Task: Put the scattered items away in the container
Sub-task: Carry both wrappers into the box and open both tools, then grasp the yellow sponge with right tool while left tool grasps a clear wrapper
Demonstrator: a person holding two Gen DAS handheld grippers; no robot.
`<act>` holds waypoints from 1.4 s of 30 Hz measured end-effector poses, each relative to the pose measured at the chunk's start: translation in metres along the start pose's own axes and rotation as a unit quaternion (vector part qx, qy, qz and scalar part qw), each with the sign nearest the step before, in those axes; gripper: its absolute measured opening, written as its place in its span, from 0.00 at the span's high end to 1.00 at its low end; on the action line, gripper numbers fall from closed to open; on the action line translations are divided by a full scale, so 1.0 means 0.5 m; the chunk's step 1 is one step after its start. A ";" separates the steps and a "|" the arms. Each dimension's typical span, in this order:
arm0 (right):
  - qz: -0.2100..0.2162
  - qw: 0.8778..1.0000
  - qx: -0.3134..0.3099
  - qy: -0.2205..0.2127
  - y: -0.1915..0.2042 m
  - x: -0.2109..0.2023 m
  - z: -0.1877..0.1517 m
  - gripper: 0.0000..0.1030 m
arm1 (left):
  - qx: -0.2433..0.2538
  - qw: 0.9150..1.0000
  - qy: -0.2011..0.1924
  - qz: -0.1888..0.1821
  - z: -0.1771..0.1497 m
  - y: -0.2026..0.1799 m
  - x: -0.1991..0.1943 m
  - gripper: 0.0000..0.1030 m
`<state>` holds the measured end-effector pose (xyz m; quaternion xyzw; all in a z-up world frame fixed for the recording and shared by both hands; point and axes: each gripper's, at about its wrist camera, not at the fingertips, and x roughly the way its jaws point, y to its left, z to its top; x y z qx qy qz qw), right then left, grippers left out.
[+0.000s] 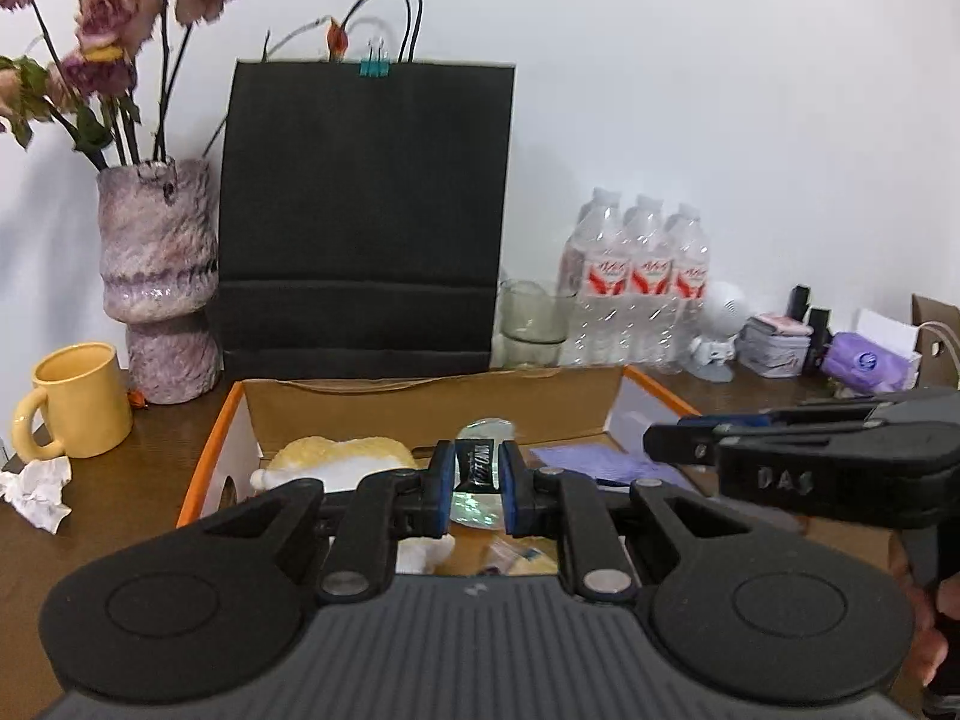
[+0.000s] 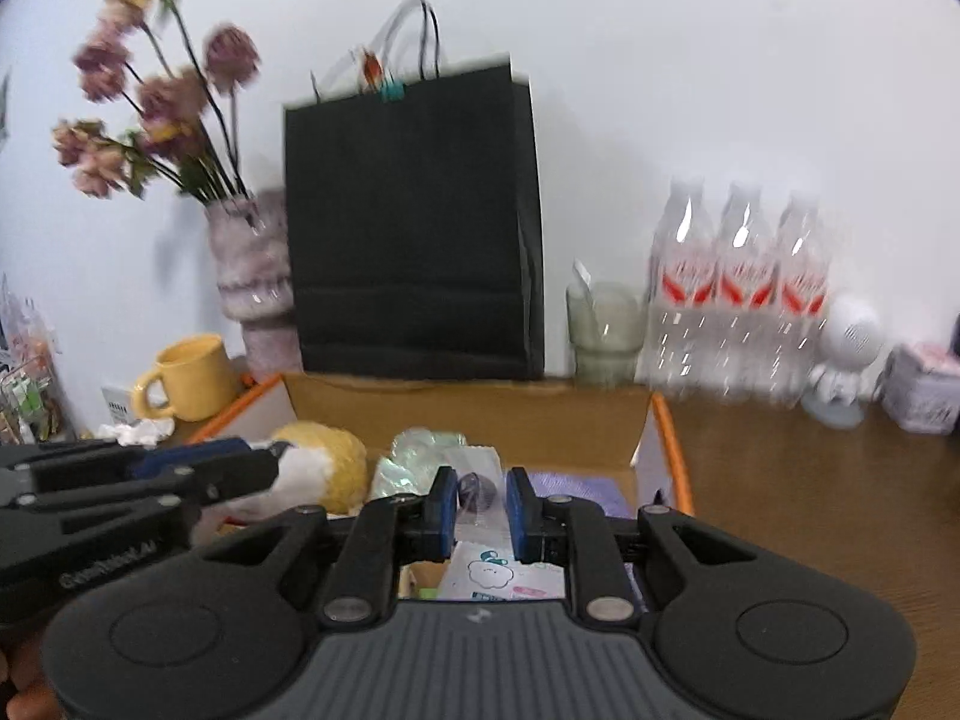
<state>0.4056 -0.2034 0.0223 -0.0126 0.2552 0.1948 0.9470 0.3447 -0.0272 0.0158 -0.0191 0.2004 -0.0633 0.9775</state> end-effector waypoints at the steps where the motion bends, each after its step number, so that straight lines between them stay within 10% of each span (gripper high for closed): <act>1: -0.005 1.000 -0.003 0.006 0.000 0.015 -0.002 0.84 | 0.001 1.000 0.004 0.000 0.000 0.003 0.012 0.85; 6: -0.014 1.000 -0.008 0.021 -0.011 0.057 -0.008 0.83 | 0.004 1.000 0.017 -0.002 -0.003 0.012 0.056 0.83; 8: -0.019 1.000 -0.001 0.015 -0.019 0.059 -0.007 0.51 | 0.001 1.000 0.018 -0.002 -0.004 0.016 0.064 0.62; 10: -0.036 0.999 0.007 0.014 -0.026 0.062 -0.006 0.19 | -0.015 1.000 0.014 0.024 -0.004 0.021 0.063 0.05; 11: -0.041 0.999 0.006 0.015 -0.030 0.061 -0.006 0.16 | -0.019 0.999 0.006 0.040 -0.004 0.023 0.058 0.01; 42: -0.080 0.996 0.042 0.016 -0.118 -0.109 -0.118 0.09 | -0.026 0.999 0.022 0.024 -0.071 -0.080 -0.061 0.00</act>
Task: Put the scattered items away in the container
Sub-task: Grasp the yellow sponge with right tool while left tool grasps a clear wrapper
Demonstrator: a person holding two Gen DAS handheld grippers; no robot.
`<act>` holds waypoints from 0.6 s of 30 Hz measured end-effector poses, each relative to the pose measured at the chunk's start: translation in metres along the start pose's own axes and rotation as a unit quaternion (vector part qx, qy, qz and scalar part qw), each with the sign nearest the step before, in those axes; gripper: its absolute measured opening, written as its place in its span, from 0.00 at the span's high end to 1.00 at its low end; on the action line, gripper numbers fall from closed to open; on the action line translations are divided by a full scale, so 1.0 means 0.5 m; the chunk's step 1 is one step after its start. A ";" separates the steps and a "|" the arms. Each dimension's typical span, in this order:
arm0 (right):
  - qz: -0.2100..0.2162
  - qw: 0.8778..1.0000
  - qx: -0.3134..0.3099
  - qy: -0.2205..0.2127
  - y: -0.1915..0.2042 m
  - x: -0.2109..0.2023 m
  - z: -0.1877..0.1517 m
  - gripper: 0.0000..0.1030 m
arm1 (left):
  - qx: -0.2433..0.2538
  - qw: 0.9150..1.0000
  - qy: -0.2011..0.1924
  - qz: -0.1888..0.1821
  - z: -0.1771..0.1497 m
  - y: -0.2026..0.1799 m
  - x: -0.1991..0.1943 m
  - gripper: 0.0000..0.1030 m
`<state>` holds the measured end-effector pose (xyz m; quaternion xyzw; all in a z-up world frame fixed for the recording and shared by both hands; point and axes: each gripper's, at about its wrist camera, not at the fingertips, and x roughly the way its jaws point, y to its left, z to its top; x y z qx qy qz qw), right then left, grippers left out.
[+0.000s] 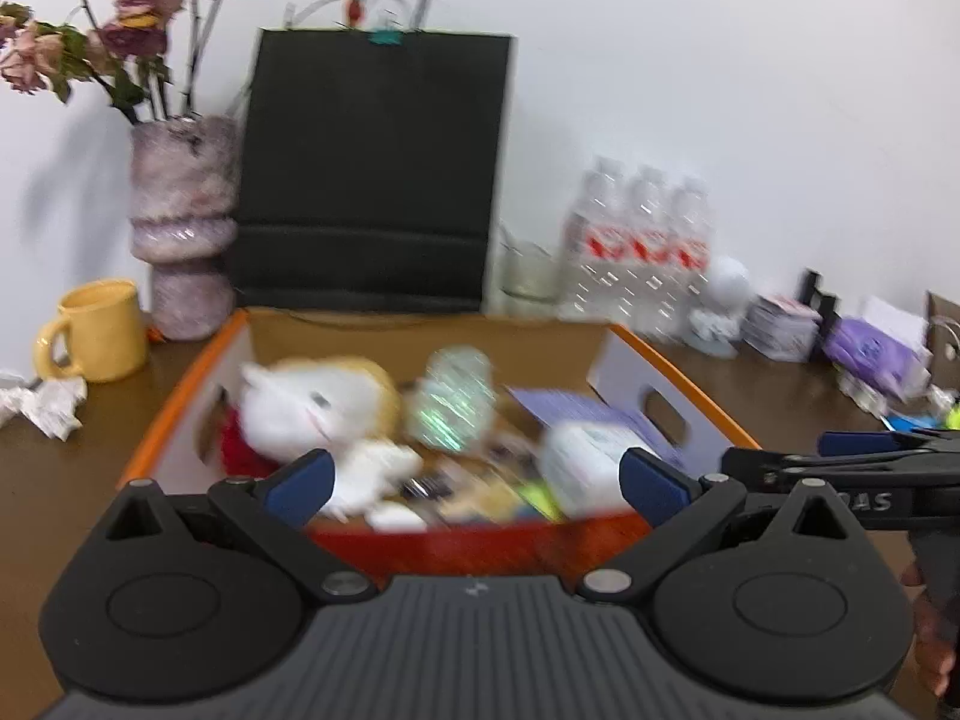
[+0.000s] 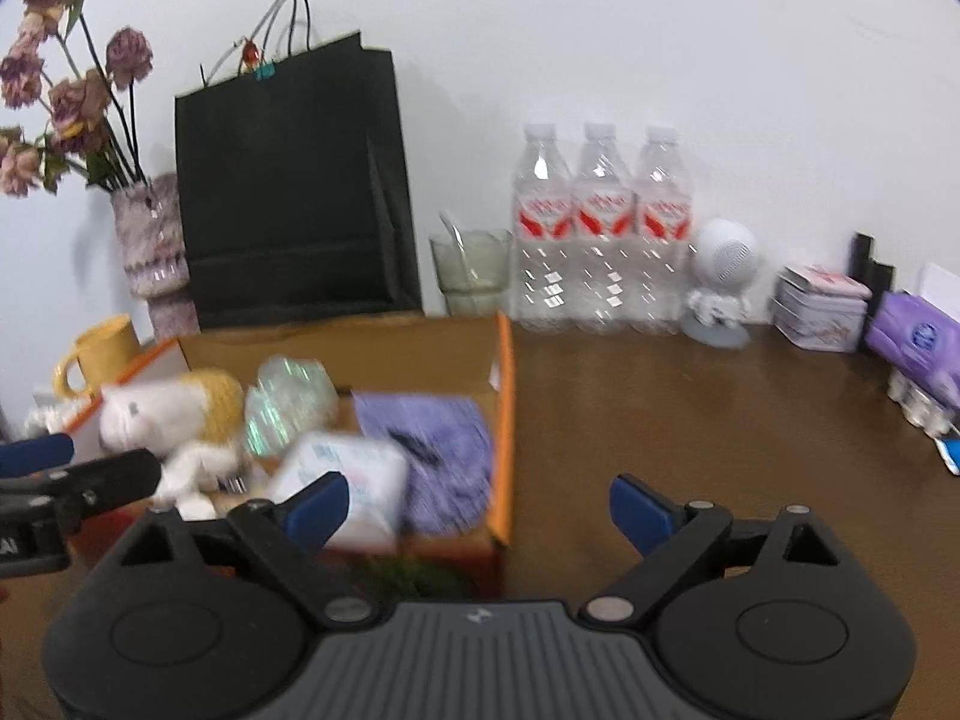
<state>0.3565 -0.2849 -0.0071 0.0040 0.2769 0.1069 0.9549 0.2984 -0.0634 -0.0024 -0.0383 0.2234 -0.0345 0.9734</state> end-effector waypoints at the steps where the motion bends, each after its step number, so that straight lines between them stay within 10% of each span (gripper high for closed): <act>1: -0.004 1.000 0.000 0.007 -0.007 -0.002 -0.011 0.09 | 0.005 1.000 0.006 -0.004 -0.009 -0.013 -0.003 0.00; 18: -0.002 0.996 -0.017 0.088 -0.032 -0.005 -0.105 0.23 | -0.001 0.995 0.097 0.029 -0.084 -0.100 0.054 0.04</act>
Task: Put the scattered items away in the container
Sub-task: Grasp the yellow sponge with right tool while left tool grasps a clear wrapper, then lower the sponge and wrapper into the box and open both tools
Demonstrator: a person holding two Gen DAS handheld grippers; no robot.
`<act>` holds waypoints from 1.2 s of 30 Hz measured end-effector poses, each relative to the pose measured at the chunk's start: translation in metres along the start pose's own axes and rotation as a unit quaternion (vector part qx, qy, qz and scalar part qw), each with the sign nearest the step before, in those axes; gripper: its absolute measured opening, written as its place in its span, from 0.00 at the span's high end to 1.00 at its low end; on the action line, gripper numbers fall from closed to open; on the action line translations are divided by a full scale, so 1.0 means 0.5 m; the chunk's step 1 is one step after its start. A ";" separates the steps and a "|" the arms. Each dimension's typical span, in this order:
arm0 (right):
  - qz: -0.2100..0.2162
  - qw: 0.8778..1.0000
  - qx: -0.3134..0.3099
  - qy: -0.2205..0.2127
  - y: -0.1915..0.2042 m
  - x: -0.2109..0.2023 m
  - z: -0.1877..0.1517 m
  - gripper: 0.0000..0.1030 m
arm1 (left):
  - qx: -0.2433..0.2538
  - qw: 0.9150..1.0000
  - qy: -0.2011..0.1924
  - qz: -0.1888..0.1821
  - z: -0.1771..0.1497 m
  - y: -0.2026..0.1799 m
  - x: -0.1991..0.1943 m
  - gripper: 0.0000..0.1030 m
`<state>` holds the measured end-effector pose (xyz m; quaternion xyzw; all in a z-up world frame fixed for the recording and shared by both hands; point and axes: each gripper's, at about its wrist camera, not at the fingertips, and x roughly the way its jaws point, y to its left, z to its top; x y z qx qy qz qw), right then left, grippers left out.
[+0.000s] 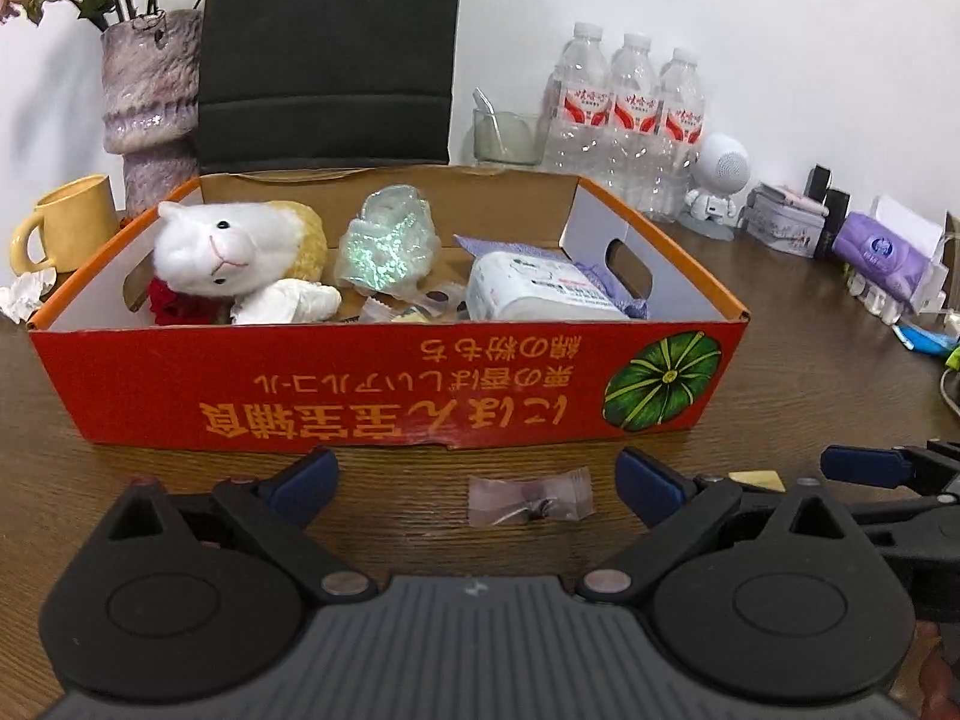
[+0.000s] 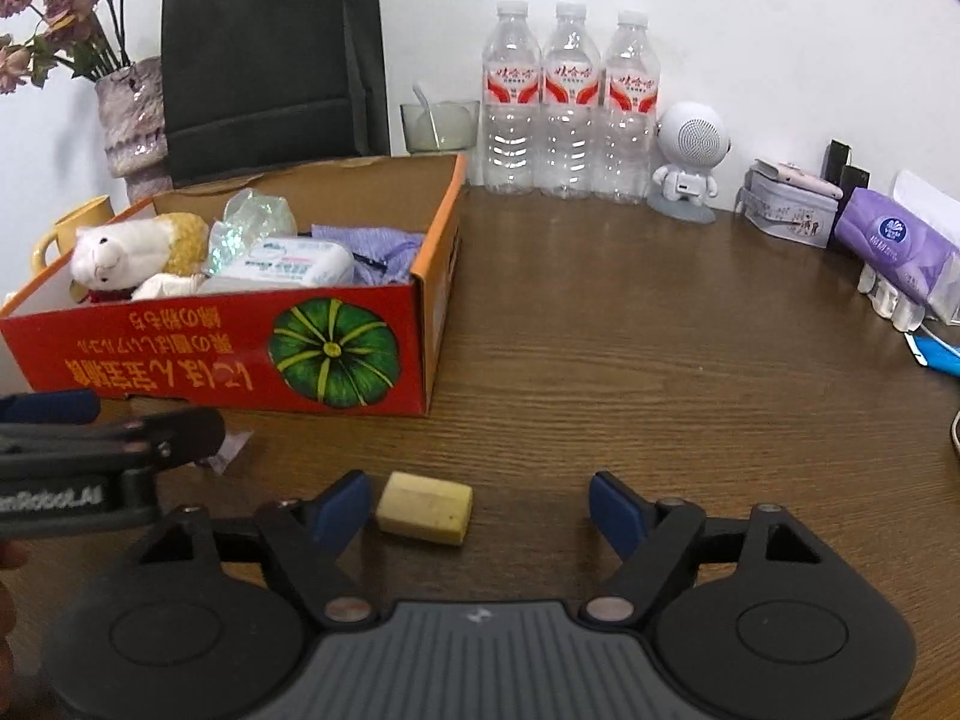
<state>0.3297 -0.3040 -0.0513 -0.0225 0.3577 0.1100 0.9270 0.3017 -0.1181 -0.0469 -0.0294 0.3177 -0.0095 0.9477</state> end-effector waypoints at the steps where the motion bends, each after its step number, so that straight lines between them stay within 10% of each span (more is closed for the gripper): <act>1: 0.008 1.000 -0.003 0.003 0.002 0.000 -0.002 0.24 | 0.003 1.000 0.003 0.002 -0.001 -0.004 0.004 0.06; 7: 0.017 0.999 -0.032 -0.006 0.023 -0.011 -0.010 0.39 | 0.004 1.000 0.025 0.012 -0.009 -0.019 0.022 0.29; 11: 0.026 0.999 -0.030 -0.011 0.021 -0.018 -0.010 0.69 | 0.027 0.999 0.012 0.022 -0.017 -0.029 0.017 0.60; 16: 0.030 0.999 -0.029 -0.014 0.017 -0.020 -0.012 0.69 | 0.034 0.999 0.002 0.002 -0.019 -0.031 0.005 0.78; 36: 0.044 0.998 -0.023 -0.045 0.024 -0.052 -0.005 0.69 | 0.029 0.997 -0.040 -0.051 -0.018 0.010 -0.076 0.91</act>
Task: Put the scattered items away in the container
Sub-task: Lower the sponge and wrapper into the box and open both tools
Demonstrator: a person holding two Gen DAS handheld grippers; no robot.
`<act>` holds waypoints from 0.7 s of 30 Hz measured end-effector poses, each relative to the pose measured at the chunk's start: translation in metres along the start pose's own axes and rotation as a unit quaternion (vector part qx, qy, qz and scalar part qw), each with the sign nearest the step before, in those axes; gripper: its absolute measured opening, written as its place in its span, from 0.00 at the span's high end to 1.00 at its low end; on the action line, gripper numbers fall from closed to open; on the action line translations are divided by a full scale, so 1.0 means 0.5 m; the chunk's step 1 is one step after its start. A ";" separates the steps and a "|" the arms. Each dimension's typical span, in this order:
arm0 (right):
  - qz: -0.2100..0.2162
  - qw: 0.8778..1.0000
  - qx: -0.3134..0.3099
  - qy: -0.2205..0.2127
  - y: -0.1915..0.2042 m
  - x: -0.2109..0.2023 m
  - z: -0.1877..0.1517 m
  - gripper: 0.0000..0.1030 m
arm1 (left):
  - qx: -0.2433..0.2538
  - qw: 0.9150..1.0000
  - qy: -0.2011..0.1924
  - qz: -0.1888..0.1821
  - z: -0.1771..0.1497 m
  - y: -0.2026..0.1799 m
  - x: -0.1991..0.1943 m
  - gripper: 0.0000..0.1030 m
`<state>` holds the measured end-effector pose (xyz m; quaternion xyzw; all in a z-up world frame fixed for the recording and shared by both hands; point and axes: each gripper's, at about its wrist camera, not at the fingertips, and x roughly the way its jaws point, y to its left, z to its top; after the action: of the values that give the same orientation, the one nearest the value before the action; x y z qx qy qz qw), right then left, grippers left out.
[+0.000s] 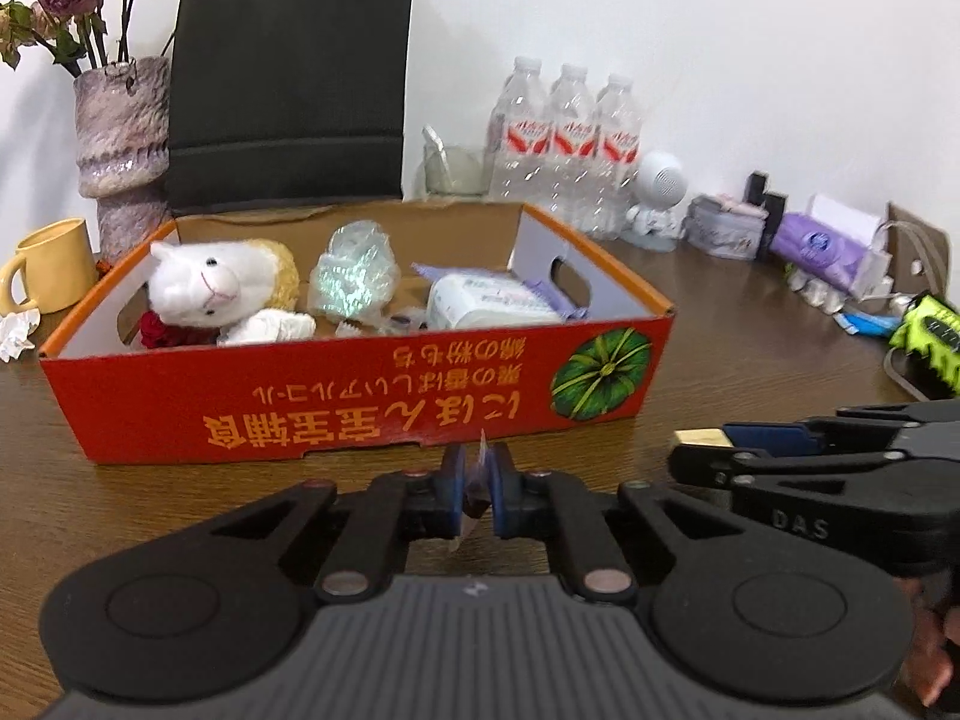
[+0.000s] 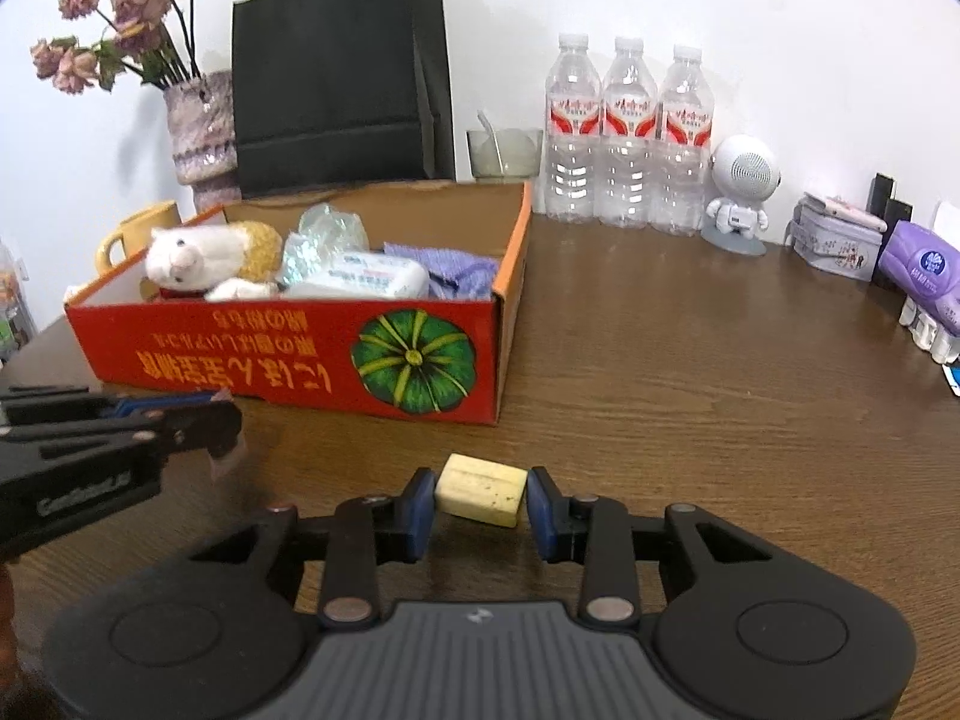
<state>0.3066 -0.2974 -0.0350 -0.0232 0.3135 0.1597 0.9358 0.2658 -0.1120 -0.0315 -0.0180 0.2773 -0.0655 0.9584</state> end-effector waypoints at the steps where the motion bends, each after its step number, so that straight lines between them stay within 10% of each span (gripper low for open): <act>1: 0.002 1.000 0.000 -0.006 0.003 -0.007 0.003 0.69 | -0.001 1.000 -0.006 -0.005 0.002 0.003 -0.011 0.91; 12: 0.034 0.996 0.001 -0.084 0.067 -0.069 0.082 0.69 | 0.010 0.995 -0.095 -0.030 0.075 0.059 -0.106 0.92; 21: 0.044 0.994 -0.004 -0.099 0.137 0.031 0.192 0.69 | -0.009 0.992 -0.121 -0.022 0.151 0.157 -0.052 0.92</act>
<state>0.3523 -0.2142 0.0364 0.0027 0.2198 0.2037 0.9540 0.2935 -0.0308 0.0404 -0.0408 0.1599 -0.0808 0.9830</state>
